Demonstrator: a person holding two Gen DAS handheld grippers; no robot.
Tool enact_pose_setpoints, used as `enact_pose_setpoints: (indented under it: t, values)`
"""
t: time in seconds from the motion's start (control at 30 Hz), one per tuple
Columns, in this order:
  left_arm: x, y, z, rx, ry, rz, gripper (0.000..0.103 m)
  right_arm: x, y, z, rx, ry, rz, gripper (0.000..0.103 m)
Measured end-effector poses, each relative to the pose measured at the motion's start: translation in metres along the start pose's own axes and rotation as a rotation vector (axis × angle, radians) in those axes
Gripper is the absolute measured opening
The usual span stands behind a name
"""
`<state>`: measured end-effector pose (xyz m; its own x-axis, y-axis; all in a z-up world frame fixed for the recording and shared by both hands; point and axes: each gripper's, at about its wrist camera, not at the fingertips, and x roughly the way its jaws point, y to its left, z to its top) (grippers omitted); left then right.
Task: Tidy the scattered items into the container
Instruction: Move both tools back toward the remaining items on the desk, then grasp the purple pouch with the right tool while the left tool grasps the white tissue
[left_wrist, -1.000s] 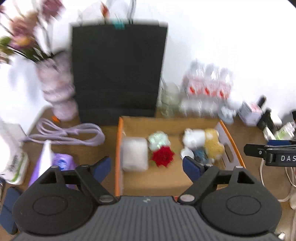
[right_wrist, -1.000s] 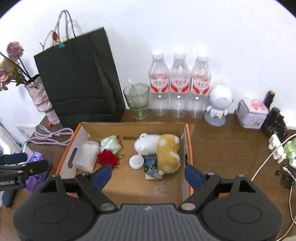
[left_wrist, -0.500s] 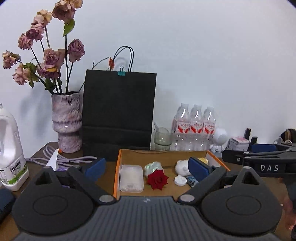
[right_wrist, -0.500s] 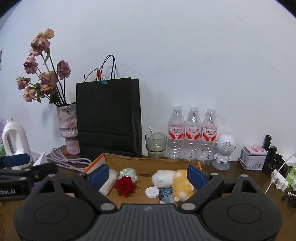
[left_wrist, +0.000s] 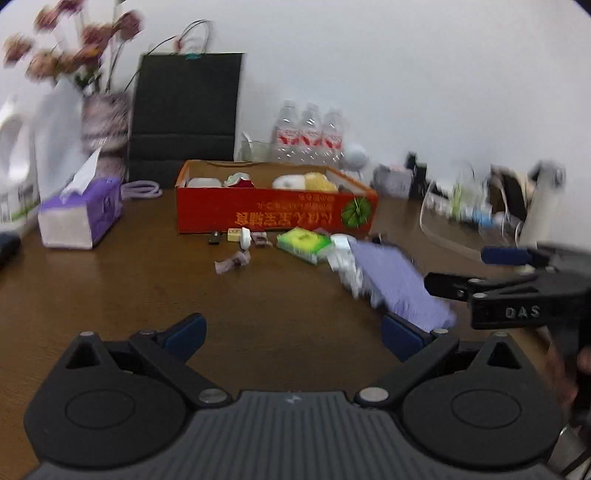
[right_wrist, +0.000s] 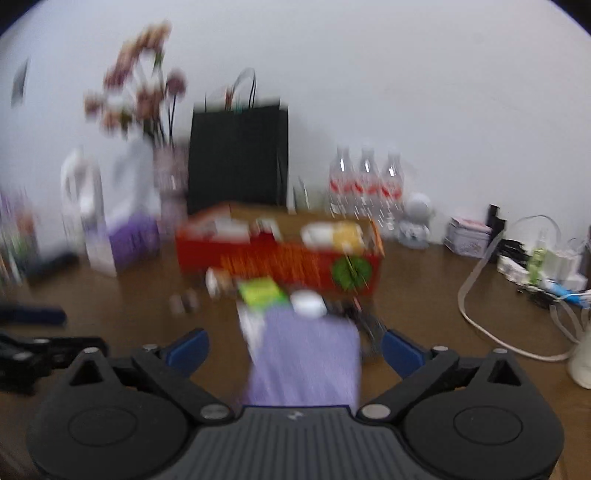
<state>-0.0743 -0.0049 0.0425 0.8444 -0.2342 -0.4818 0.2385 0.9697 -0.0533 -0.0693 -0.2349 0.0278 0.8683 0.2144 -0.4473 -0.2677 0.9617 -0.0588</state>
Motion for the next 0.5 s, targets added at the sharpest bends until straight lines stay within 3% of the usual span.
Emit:
enact_pose_setpoints:
  t: [0.1,0.17,0.3,0.37,0.43,0.5]
  values:
    - [0.011,0.001,0.007,-0.031,0.012,0.030,0.103,0.016,-0.007,-0.008,0.057,0.075,0.007,0.096]
    - [0.018,0.003,0.013,-0.050,0.028,0.025,0.102,0.027,-0.009,-0.008,0.092,0.067,0.026,0.096]
    - [0.031,0.005,0.020,-0.047,0.036,-0.002,0.100,0.056,0.012,-0.008,-0.023,0.109,0.043,0.083]
    - [0.039,0.004,0.022,-0.053,0.040,-0.023,0.096,0.071,0.018,-0.012,-0.048,0.157,0.042,0.057]
    - [0.047,-0.002,0.025,-0.045,0.033,-0.060,0.095,0.071,0.013,-0.013,0.011,0.160,0.067,0.013]
    - [0.061,-0.007,0.031,-0.033,0.028,-0.117,0.092,0.063,0.000,-0.010,0.085,0.145,0.093,0.008]
